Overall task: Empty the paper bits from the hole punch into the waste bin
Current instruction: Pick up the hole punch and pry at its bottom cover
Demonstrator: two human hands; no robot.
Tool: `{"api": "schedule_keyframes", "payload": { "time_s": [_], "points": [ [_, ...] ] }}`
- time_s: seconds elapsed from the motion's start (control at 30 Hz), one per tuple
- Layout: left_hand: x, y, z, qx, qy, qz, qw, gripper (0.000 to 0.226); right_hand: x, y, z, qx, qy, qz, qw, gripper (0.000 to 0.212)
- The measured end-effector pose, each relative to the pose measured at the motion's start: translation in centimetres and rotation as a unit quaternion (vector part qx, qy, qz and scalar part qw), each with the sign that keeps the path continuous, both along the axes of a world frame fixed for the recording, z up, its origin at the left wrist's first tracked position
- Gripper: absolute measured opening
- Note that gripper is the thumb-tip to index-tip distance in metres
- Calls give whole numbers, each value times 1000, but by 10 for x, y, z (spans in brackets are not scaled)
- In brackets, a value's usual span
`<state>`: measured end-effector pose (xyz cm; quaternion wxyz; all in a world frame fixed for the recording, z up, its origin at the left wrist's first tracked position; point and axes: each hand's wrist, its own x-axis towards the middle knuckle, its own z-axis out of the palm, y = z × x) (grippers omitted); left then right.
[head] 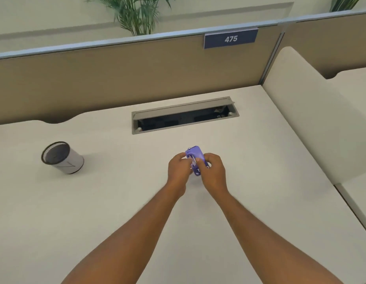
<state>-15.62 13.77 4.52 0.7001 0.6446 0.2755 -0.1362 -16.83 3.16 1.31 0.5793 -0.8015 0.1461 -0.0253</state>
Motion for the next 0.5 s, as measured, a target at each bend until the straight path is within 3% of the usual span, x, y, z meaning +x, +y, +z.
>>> {"api": "schedule_keyframes", "payload": {
  "time_s": [0.23, 0.37, 0.5],
  "points": [
    [-78, 69, 27, -35, -5, 43, 998, 48, -73, 77, 19, 1, -68, 48, 997, 12],
    [-111, 101, 41, -89, -33, 56, 994, 22, -105, 106, 31, -15, -152, 104, 983, 2],
    [-130, 132, 45, -201, -38, 122, 971, 27, -127, 127, 40, -52, -225, 184, 955, 20]
  ]
}}
